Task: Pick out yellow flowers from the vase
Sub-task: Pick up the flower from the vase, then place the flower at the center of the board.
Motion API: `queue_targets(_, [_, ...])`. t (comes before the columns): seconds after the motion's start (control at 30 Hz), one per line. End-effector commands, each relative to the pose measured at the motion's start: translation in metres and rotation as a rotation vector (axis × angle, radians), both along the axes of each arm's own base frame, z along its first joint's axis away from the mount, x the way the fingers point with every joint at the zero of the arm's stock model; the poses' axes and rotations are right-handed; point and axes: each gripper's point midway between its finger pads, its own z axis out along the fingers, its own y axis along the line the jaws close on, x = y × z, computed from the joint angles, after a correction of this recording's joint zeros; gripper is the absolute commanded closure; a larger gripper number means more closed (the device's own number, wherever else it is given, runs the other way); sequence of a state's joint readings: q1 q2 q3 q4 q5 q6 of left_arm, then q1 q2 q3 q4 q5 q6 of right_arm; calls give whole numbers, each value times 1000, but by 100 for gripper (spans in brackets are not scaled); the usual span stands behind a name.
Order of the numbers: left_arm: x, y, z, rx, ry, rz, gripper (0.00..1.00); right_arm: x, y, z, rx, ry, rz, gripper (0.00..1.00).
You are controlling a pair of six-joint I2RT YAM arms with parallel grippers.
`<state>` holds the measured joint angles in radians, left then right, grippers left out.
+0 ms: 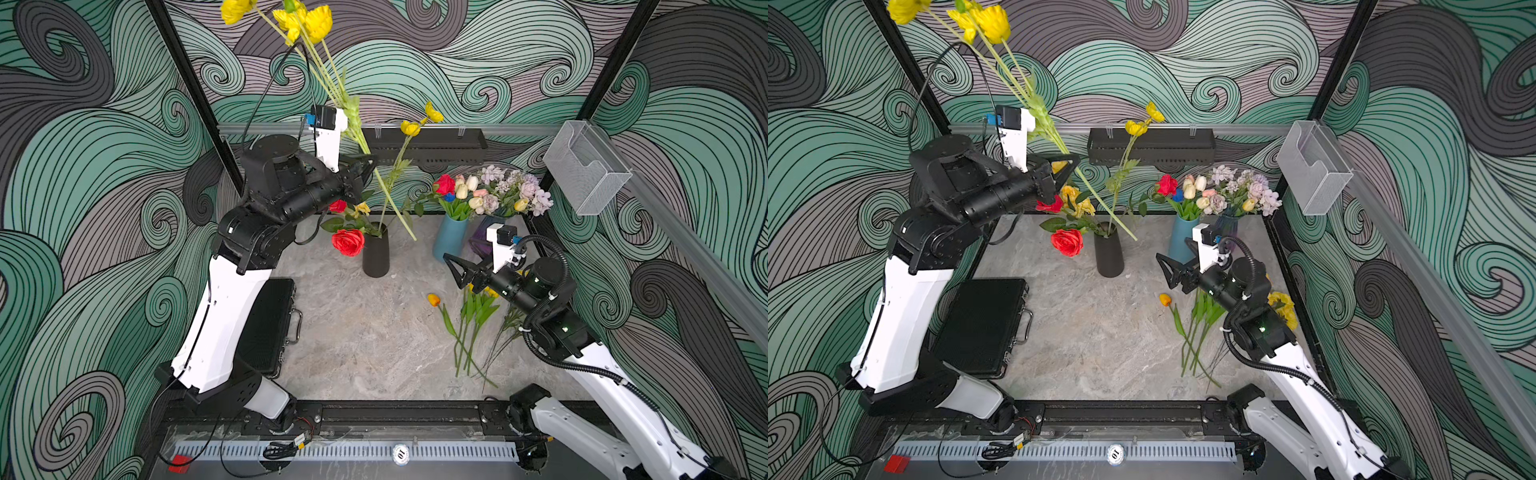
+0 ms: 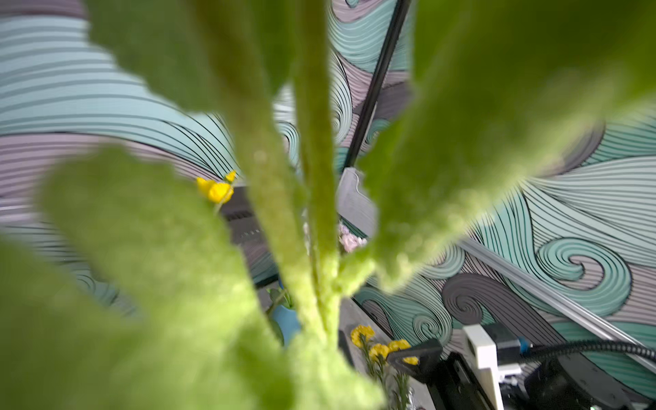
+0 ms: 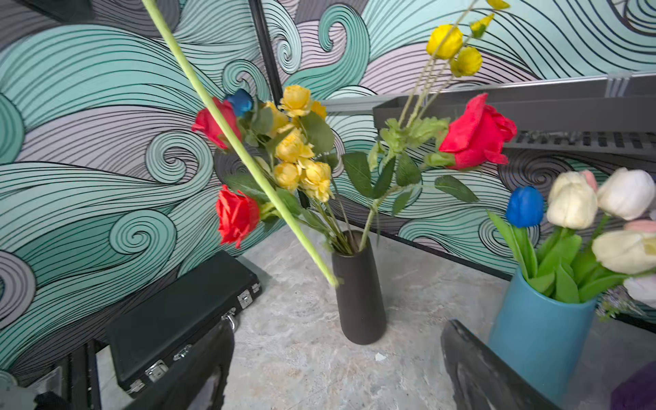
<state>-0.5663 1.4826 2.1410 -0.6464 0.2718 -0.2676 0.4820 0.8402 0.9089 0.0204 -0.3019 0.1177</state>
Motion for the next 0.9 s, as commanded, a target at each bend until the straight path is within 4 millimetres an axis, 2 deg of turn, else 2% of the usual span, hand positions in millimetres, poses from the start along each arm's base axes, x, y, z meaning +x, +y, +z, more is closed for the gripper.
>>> queue_targets(0.0, [-14,-33,-18,-12,45,-162,100,-14,11,19,-18,-57,72,11])
queue_targets(0.2, [-28,-67,-52,16,98,-300,100,-18,29,29,-19,-68,142,17])
queue_targets(0.37, [-34,-87,-76,16,139,-367,100,-18,42,23,-32,-45,177,22])
queue_targets(0.53, [-36,-98,-94,22,171,-403,100,-19,48,18,-44,-33,194,30])
queue_targets(0.87, [-41,-112,-112,47,201,-457,100,-15,54,8,-77,-8,201,60])
